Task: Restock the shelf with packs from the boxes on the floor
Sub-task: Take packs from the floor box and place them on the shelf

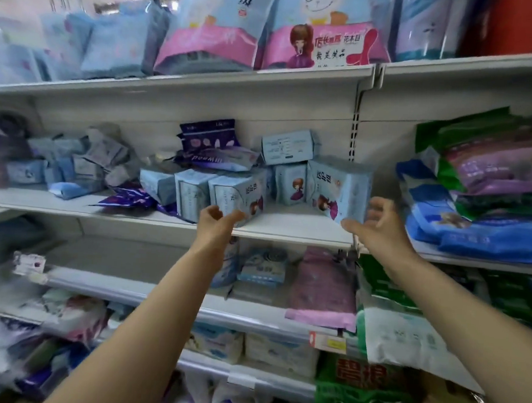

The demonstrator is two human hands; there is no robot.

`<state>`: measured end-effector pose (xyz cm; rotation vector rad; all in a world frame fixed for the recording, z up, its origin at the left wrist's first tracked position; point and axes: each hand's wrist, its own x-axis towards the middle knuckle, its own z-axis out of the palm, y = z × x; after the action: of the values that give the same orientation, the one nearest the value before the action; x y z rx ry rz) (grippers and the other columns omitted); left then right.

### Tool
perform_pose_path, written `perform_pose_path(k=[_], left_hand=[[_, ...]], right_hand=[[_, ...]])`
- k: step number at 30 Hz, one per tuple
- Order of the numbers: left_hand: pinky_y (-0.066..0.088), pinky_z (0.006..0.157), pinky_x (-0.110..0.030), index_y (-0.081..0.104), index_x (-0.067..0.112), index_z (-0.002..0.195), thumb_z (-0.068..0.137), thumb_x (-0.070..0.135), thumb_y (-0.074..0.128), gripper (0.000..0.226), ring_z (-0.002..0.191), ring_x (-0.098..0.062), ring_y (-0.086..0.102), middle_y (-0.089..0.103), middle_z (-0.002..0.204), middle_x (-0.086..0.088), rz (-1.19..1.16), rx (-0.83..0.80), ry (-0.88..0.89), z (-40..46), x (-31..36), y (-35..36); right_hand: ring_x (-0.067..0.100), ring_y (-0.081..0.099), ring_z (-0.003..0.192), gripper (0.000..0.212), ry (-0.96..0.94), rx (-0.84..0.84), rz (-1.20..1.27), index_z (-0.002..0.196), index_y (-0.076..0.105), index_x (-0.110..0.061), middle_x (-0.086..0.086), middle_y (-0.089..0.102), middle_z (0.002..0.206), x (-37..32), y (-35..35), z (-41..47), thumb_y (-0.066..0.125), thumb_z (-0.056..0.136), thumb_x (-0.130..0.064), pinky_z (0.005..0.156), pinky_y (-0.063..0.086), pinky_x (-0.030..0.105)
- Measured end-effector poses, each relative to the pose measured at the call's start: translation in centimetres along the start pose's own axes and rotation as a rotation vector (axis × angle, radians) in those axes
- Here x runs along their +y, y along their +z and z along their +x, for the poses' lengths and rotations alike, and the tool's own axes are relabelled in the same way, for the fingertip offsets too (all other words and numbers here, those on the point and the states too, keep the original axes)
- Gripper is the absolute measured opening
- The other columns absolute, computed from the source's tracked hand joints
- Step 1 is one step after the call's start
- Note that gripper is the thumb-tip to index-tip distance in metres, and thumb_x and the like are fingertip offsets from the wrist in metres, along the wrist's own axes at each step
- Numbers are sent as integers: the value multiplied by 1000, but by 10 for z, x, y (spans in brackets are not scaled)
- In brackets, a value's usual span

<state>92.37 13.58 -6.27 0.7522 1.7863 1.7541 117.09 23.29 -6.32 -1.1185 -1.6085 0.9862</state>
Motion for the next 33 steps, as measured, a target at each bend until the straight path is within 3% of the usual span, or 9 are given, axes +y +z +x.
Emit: perform_pose_path(k=[2,5,8,17,21,24,27,30,33], left_hand=[[50,70,-25,41,5,137,85,16,74,63,99,-21,56,56,123,-8,47,58,10,29,-1,4],[46,104,-43,35,10,140,70,21,86,87,119,-27,55,50,137,-12,85,141,19,66,-8,12],[46,105,-49,36,14,137,55,28,90,99,119,-31,55,49,135,-14,124,182,33,100,-29,20],[38,108,-51,35,15,136,62,53,85,97,126,-35,47,51,134,-11,426,303,87,105,-27,36],[41,103,-51,41,27,124,57,68,76,86,118,-37,49,55,123,-10,484,262,81,94,-23,36],[51,93,-51,43,31,111,44,75,68,84,103,-29,62,64,107,-1,376,231,80,84,-27,28],[59,80,-43,49,31,109,49,63,78,74,90,-19,70,69,103,1,121,140,40,64,-24,17],[55,53,-18,55,15,117,78,26,80,48,67,-7,72,70,99,-6,-121,64,-3,39,-20,5],[51,48,-18,62,12,109,84,19,74,29,62,-7,70,74,91,-5,-201,22,-38,12,-18,-19]], right_hand=[[21,48,120,78,-6,57,-7,136,32,-13,6,44,133,1,5,25,80,76,-18,92,41,31],[22,38,129,91,1,115,-40,147,20,-10,9,34,148,3,8,57,79,78,-16,97,32,28],[28,30,140,105,57,162,-66,151,9,-8,12,25,155,9,14,90,82,76,-19,108,31,38],[31,56,115,89,148,184,-27,127,39,-3,14,53,129,36,40,138,90,60,-34,95,50,45],[30,59,107,89,94,222,-58,113,41,-16,9,57,118,41,42,130,86,44,-48,90,52,51],[26,59,102,75,61,245,-3,112,39,-17,4,56,112,40,40,112,88,57,-32,87,53,48],[21,63,98,76,51,264,98,120,41,-19,0,60,112,38,38,92,86,59,-32,82,55,43],[19,66,95,73,52,289,168,119,44,-21,0,64,111,32,39,69,83,59,-35,79,57,40],[18,67,93,77,49,292,204,114,46,-22,0,65,110,23,45,41,80,50,-46,77,58,38]])
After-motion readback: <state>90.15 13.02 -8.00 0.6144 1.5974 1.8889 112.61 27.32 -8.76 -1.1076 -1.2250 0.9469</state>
